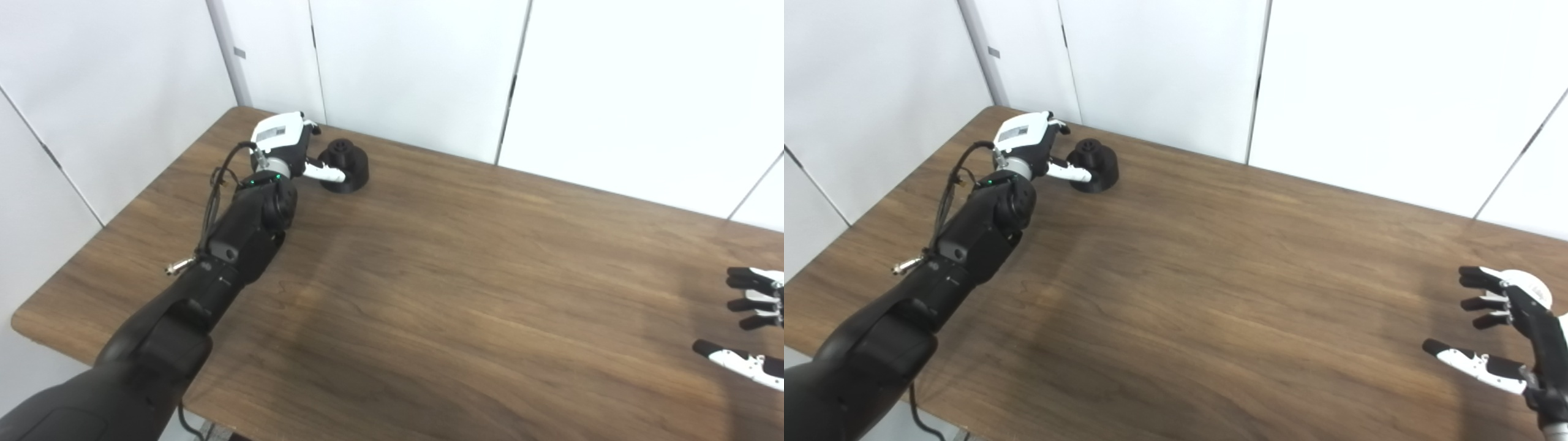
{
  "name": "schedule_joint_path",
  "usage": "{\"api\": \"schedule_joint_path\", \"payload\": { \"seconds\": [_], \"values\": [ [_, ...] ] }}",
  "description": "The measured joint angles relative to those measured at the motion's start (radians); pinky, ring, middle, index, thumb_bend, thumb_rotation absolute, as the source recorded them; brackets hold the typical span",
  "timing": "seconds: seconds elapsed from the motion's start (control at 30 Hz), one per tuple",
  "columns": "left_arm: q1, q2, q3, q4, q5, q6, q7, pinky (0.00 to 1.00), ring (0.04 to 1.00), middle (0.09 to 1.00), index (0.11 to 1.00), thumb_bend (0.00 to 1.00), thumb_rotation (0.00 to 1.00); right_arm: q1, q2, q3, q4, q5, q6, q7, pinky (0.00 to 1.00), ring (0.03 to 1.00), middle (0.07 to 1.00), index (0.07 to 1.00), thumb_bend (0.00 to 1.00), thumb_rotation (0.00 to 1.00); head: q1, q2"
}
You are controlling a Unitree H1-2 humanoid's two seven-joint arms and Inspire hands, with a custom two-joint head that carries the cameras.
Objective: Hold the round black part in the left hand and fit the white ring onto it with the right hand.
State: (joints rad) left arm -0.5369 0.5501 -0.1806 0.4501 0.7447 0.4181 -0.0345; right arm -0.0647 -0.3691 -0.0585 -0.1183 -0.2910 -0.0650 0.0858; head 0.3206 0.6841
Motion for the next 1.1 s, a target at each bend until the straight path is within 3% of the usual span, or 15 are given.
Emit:
{"api": "schedule_joint_path", "payload": {
  "seconds": [0.8, 1.03, 1.1],
  "values": [
    [-0.025, -0.032, -0.036, 0.067, -0.044, -0.039, 0.007, 1.0, 1.0, 1.0, 0.789, 1.0, 0.47, 0.021, 0.0, -0.008, -0.025, 0.001, 0.023, 0.005, 0.52, 0.636, 0.753, 0.749, 0.64, 0.12, -0.017, 0.006],
    [-0.025, -0.033, -0.036, 0.077, -0.046, -0.04, 0.03, 1.0, 1.0, 1.0, 0.756, 1.0, 0.42, 0.026, 0.0, -0.009, -0.043, 0.001, 0.023, 0.005, 0.52, 0.639, 0.759, 0.749, 0.63, 0.11, -0.018, 0.009],
    [-0.026, -0.034, -0.036, 0.087, -0.049, -0.042, 0.034, 1.0, 1.0, 1.0, 0.724, 1.0, 0.36, 0.026, 0.0, -0.009, -0.044, 0.001, 0.023, 0.005, 0.52, 0.643, 0.764, 0.748, 0.63, 0.11, -0.018, 0.009]
  ]
}}
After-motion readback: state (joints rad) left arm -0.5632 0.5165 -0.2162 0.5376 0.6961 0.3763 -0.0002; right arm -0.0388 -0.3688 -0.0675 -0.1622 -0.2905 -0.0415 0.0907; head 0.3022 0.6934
